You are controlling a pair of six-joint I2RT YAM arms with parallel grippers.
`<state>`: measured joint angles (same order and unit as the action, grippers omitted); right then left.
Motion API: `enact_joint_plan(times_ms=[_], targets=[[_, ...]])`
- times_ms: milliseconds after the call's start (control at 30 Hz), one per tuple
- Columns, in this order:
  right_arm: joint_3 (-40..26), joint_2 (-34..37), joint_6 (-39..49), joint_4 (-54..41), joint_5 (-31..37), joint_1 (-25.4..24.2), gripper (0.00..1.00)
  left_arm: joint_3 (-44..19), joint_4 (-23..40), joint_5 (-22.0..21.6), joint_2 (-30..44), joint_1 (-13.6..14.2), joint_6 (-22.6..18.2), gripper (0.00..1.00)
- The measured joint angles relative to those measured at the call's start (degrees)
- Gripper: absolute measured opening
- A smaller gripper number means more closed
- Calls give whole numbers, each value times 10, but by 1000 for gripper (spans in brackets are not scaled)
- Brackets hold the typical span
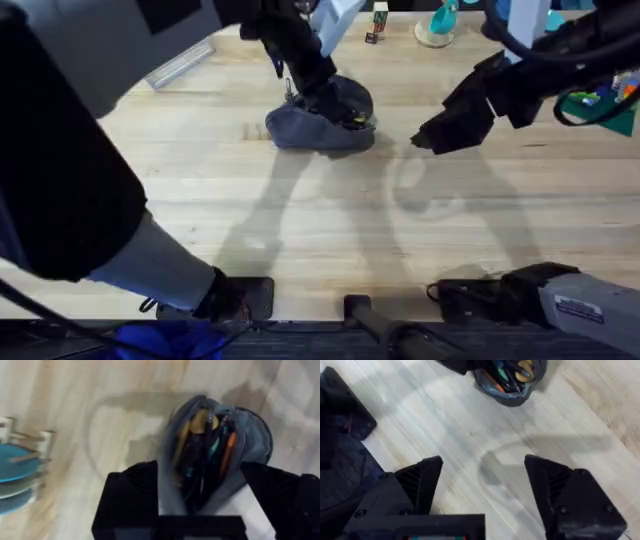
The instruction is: Unzip the bag, pick up the pens from the table one at a time and place them inside, then zip the bag closed.
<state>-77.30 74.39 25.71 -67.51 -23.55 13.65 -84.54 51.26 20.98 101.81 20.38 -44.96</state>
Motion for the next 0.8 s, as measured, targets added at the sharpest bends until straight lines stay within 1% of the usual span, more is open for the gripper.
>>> enact_joint_plan(times_ms=[233,267,300,433,567,800], targets=[[0,0,0,0,0,0,998,-30,24,-21,-34,0,22,995],[0,0,0,0,0,0,998,-37,34,-39,-47,0,45,995],[0,0,0,0,0,0,998,-38,39,-47,-52,0,55,995],[0,0,0,0,0,0,998,-38,72,-74,-70,0,81,995],[0,0,0,0,0,0,998,-38,92,-87,-98,0,104,996],[0,0,0,0,0,0,998,-38,130,-129,-164,-1,169,996]])
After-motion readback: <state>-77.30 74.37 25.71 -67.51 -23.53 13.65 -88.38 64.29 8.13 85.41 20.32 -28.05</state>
